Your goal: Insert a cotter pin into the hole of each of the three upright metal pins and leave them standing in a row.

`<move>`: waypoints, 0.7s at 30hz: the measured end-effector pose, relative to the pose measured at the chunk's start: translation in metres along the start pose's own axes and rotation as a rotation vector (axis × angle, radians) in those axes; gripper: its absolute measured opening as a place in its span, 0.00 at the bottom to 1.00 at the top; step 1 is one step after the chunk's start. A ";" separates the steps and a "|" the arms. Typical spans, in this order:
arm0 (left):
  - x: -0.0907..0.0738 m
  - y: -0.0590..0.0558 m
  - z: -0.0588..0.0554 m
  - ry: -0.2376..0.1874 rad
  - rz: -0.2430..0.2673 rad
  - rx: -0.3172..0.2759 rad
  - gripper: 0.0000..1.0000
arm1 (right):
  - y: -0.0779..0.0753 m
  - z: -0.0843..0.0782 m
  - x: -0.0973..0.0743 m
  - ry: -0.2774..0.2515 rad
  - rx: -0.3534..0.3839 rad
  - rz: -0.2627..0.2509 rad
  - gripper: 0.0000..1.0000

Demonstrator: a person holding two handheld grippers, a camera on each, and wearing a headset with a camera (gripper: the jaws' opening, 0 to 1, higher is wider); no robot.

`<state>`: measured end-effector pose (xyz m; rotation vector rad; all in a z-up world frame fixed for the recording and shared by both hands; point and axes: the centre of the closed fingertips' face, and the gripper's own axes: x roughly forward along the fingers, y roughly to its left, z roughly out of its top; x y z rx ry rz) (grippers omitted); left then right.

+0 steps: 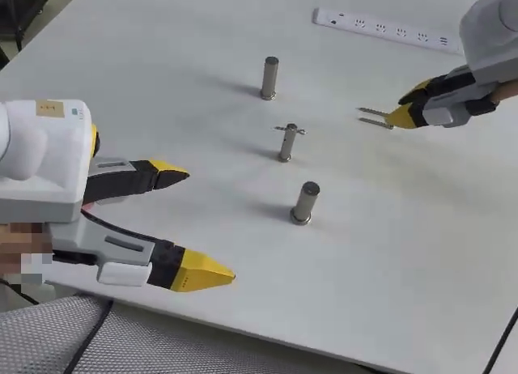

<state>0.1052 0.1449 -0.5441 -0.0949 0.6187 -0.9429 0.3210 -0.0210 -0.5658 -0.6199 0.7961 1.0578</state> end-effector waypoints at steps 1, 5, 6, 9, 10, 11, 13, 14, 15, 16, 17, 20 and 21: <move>0.000 0.000 0.000 0.000 0.000 -0.001 0.91 | -0.001 -0.002 0.003 0.012 -0.009 0.003 0.19; -0.002 0.001 0.002 -0.005 0.008 -0.007 0.90 | -0.007 -0.004 0.013 0.038 -0.011 0.015 0.18; -0.002 0.001 0.002 -0.007 0.010 -0.012 0.90 | -0.007 -0.004 0.014 0.040 -0.010 0.017 0.18; -0.001 0.002 0.002 -0.003 0.015 -0.023 0.90 | -0.009 -0.005 0.018 0.062 -0.020 0.027 0.15; 0.000 0.002 0.002 -0.004 0.014 -0.024 0.90 | -0.009 -0.005 0.019 0.067 -0.027 0.030 0.15; 0.000 0.003 0.002 -0.004 0.015 -0.027 0.90 | -0.010 -0.005 0.020 0.070 -0.030 0.031 0.15; 0.000 0.003 0.002 -0.005 0.016 -0.029 0.89 | -0.010 -0.005 0.021 0.081 -0.027 0.033 0.15; 0.001 0.004 0.002 -0.005 0.017 -0.031 0.89 | -0.014 -0.007 0.024 0.095 -0.040 0.037 0.14; 0.001 0.004 0.002 -0.006 0.018 -0.033 0.89 | -0.017 -0.009 0.026 0.107 -0.050 0.038 0.13; 0.001 0.004 0.002 -0.006 0.017 -0.034 0.89 | -0.017 -0.010 0.027 0.116 -0.055 0.041 0.12; 0.001 0.003 0.002 -0.006 0.016 -0.034 0.89 | -0.017 -0.011 0.027 0.124 -0.060 0.045 0.13; 0.002 0.003 0.003 -0.007 0.015 -0.037 0.89 | -0.019 -0.012 0.028 0.137 -0.068 0.047 0.12; 0.002 0.003 0.003 -0.007 0.015 -0.036 0.89 | -0.018 -0.012 0.028 0.137 -0.066 0.052 0.12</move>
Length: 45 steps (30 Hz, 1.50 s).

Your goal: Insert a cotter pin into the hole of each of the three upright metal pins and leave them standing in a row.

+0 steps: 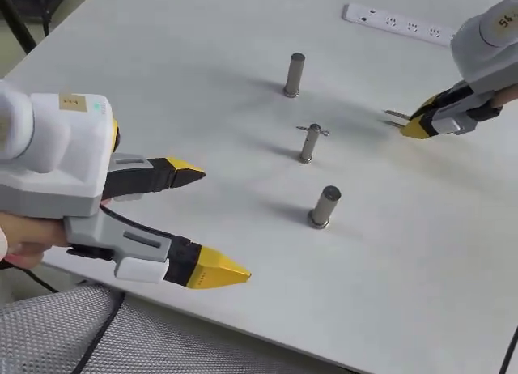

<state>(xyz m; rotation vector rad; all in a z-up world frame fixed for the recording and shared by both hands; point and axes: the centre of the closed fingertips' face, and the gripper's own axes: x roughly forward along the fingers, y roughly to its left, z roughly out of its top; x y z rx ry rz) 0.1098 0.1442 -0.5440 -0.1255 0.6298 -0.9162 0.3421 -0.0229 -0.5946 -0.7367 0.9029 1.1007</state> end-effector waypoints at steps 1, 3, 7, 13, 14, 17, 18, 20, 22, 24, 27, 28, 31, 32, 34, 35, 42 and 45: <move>0.000 0.000 0.000 0.000 0.001 0.000 0.89 | 0.000 0.000 0.001 0.001 0.003 0.004 0.12; 0.000 -0.001 0.000 0.002 -0.002 -0.001 0.89 | -0.001 -0.002 0.002 0.012 -0.004 0.004 0.11; 0.001 -0.002 0.000 -0.003 -0.005 -0.007 0.88 | 0.000 -0.004 0.004 0.027 -0.012 0.016 0.07; 0.002 0.000 -0.002 0.019 0.009 -0.001 0.87 | -0.004 -0.009 0.006 0.063 -0.033 0.002 0.04; 0.002 0.000 -0.002 0.018 0.012 -0.001 0.88 | -0.003 -0.009 0.006 0.058 -0.034 0.006 0.04; 0.003 0.002 0.000 0.012 0.016 -0.004 0.87 | -0.003 -0.009 0.007 0.063 -0.042 0.011 0.01; 0.003 0.002 0.000 0.013 0.016 -0.005 0.87 | -0.003 -0.010 0.007 0.066 -0.052 0.009 0.01; 0.004 0.002 0.000 0.014 0.013 -0.002 0.86 | -0.009 -0.010 0.011 0.070 -0.068 0.007 0.00; 0.006 0.002 -0.001 0.022 0.008 0.000 0.86 | -0.010 -0.010 0.012 0.075 -0.078 -0.001 0.00; 0.007 0.002 -0.003 0.038 0.006 -0.004 0.85 | -0.011 -0.009 0.013 0.085 -0.096 -0.010 0.00; 0.007 0.005 -0.005 0.053 0.017 -0.015 0.82 | -0.011 -0.009 0.015 0.100 -0.132 -0.019 0.00; 0.006 0.006 -0.004 0.047 0.019 -0.016 0.83 | -0.012 -0.009 0.015 0.103 -0.128 -0.023 0.00; 0.006 0.006 -0.001 0.024 0.016 -0.022 0.82 | -0.014 -0.009 0.016 0.099 -0.123 -0.027 0.00; 0.006 0.006 0.001 0.018 0.018 -0.018 0.82 | -0.015 -0.010 0.017 0.094 -0.128 -0.028 0.00; 0.005 0.006 0.001 0.017 0.018 -0.017 0.83 | -0.017 -0.009 0.018 0.075 -0.098 -0.036 0.00; 0.005 0.006 0.001 0.019 0.019 -0.017 0.83 | -0.020 -0.010 0.019 0.064 -0.038 -0.043 0.00; 0.004 0.005 -0.001 0.035 0.020 -0.012 0.84 | -0.014 0.001 0.017 0.010 -0.041 -0.021 0.00; 0.004 0.003 0.000 0.029 0.016 -0.011 0.83 | -0.012 0.009 0.010 -0.004 -0.060 -0.034 0.00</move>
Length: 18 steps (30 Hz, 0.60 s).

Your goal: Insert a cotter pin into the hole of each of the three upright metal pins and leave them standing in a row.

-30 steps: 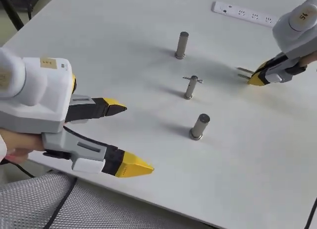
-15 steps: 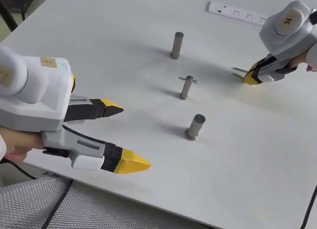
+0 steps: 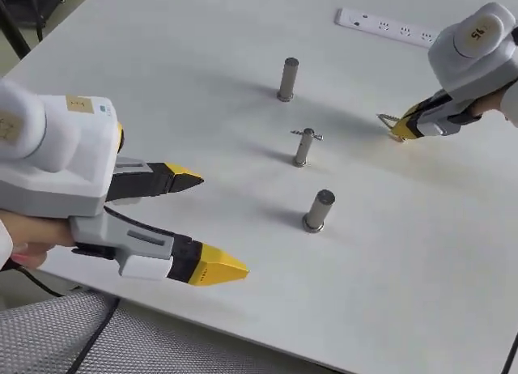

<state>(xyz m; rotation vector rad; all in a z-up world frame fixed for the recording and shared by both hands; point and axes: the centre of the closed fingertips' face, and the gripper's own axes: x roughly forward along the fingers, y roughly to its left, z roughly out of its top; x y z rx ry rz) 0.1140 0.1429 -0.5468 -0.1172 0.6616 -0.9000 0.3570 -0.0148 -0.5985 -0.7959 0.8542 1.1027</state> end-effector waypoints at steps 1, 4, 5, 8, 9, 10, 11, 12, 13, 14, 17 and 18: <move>0.000 0.000 0.000 0.000 0.000 0.001 0.83 | 0.002 0.005 -0.003 -0.017 -0.003 0.003 0.00; 0.000 -0.004 0.003 -0.008 -0.006 0.017 0.83 | 0.009 0.012 -0.011 -0.038 -0.044 -0.005 0.00; -0.001 -0.006 0.006 -0.016 -0.010 0.017 0.83 | 0.010 0.014 -0.014 -0.048 -0.062 -0.015 0.00; 0.000 -0.007 0.016 -0.061 -0.001 0.066 0.79 | 0.020 0.024 -0.027 -0.119 -0.092 -0.031 0.00; 0.000 -0.008 0.016 -0.055 -0.004 0.051 0.79 | 0.022 0.025 -0.030 -0.129 -0.097 -0.038 0.00; 0.000 -0.008 0.018 -0.058 -0.005 0.046 0.79 | 0.023 0.026 -0.033 -0.138 -0.116 -0.047 0.00; 0.001 -0.008 0.020 -0.063 -0.003 0.046 0.79 | 0.026 0.027 -0.036 -0.142 -0.125 -0.052 0.00; 0.002 -0.008 0.021 -0.064 -0.003 0.047 0.80 | 0.029 0.028 -0.039 -0.154 -0.139 -0.056 0.00; 0.004 -0.009 0.023 -0.064 -0.005 0.048 0.79 | 0.032 0.030 -0.043 -0.166 -0.146 -0.061 0.00; 0.005 -0.009 0.024 -0.064 -0.008 0.048 0.79 | 0.038 0.031 -0.048 -0.177 -0.155 -0.064 0.00; 0.009 -0.011 0.029 -0.065 -0.024 0.044 0.73 | 0.049 0.035 -0.059 -0.215 -0.175 -0.086 0.00; 0.011 -0.011 0.032 -0.069 -0.024 0.046 0.71 | 0.054 0.037 -0.064 -0.235 -0.179 -0.095 0.00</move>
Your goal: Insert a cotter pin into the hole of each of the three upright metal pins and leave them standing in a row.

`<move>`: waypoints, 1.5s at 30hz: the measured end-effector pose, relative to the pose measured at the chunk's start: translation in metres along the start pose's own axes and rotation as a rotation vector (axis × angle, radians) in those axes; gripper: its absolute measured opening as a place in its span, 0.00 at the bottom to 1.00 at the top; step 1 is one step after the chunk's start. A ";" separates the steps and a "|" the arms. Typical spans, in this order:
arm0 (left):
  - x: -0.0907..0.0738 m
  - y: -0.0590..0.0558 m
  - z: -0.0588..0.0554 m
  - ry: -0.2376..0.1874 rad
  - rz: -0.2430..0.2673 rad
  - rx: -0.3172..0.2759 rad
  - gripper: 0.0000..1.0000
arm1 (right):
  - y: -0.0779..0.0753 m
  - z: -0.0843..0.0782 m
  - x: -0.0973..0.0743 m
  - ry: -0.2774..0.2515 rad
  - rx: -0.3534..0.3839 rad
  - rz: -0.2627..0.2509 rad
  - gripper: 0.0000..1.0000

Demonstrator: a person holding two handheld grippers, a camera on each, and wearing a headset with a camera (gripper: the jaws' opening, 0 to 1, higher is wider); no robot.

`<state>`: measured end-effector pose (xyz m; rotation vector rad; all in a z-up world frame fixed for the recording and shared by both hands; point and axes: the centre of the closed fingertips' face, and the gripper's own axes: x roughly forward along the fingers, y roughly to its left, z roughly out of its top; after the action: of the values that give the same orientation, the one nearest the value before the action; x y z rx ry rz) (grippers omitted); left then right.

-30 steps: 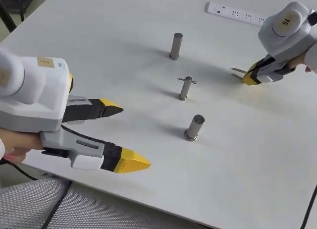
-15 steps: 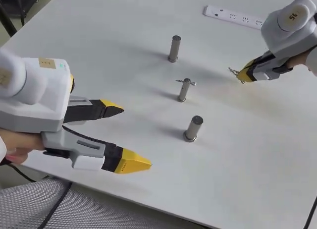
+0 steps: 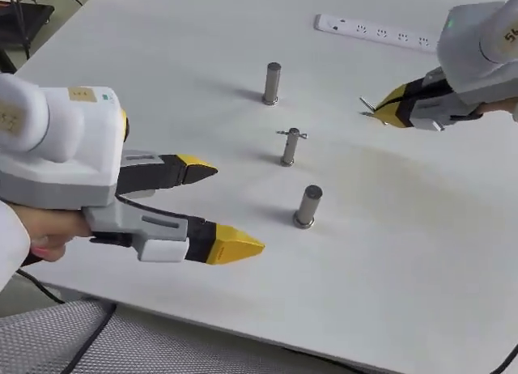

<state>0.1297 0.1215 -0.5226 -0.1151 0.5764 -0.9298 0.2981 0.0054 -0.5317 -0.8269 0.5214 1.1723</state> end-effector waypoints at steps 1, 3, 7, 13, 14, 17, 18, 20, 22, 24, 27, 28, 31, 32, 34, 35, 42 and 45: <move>0.002 0.001 0.002 -0.002 0.002 -0.002 0.69 | 0.003 0.004 -0.003 -0.018 -0.006 -0.009 0.00; 0.007 0.002 0.008 -0.011 0.000 -0.022 0.67 | 0.011 0.009 -0.010 -0.043 -0.022 -0.031 0.00; 0.018 0.000 0.027 -0.055 -0.020 -0.024 0.57 | 0.035 0.017 -0.022 -0.067 -0.055 -0.047 0.00; 0.039 -0.002 0.047 -0.065 -0.041 -0.035 0.53 | 0.060 0.032 -0.033 -0.115 -0.053 -0.058 0.00; 0.043 -0.003 0.050 -0.064 -0.045 -0.040 0.51 | 0.063 0.035 -0.035 -0.124 -0.054 -0.062 0.00; 0.057 -0.003 0.062 -0.087 -0.049 -0.104 0.42 | 0.072 0.041 -0.038 -0.145 -0.063 -0.072 0.00; 0.060 -0.003 0.064 -0.092 -0.051 -0.146 0.37 | 0.074 0.043 -0.037 -0.160 -0.056 -0.075 0.00; 0.067 -0.003 0.067 -0.093 -0.067 -0.235 0.30 | 0.080 0.046 -0.038 -0.173 -0.058 -0.075 0.00; 0.072 0.000 0.067 -0.080 -0.063 -0.244 0.28 | 0.085 0.048 -0.039 -0.178 -0.087 -0.080 0.00; 0.076 -0.001 0.066 -0.065 -0.064 -0.248 0.28 | 0.091 0.050 -0.040 -0.185 -0.099 -0.079 0.00; 0.078 -0.005 0.066 -0.057 -0.089 -0.302 0.25 | 0.095 0.051 -0.041 -0.180 -0.131 -0.089 0.00; 0.078 -0.005 0.066 -0.053 -0.091 -0.318 0.24 | 0.093 0.049 -0.039 -0.180 -0.135 -0.089 0.00; 0.078 -0.005 0.064 -0.049 -0.088 -0.332 0.20 | 0.099 0.051 -0.040 -0.193 -0.137 -0.089 0.00; 0.078 -0.006 0.064 -0.045 -0.092 -0.337 0.19 | 0.100 0.052 -0.040 -0.193 -0.143 -0.087 0.00; 0.078 -0.008 0.064 -0.039 -0.101 -0.340 0.17 | 0.101 0.050 -0.039 -0.186 -0.158 -0.085 0.00; 0.079 -0.009 0.064 -0.039 -0.107 -0.339 0.16 | 0.102 0.050 -0.038 -0.183 -0.169 -0.083 0.00; 0.081 -0.014 0.059 -0.005 -0.132 -0.365 0.08 | 0.110 0.048 -0.036 -0.171 -0.198 -0.087 0.00; 0.081 -0.017 0.057 0.009 -0.145 -0.380 0.07 | 0.109 0.047 -0.036 -0.173 -0.192 -0.087 0.00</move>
<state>0.1841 0.0397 -0.5021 -0.4996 0.7566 -0.9521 0.1814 0.0388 -0.5081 -0.8934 0.2301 1.2130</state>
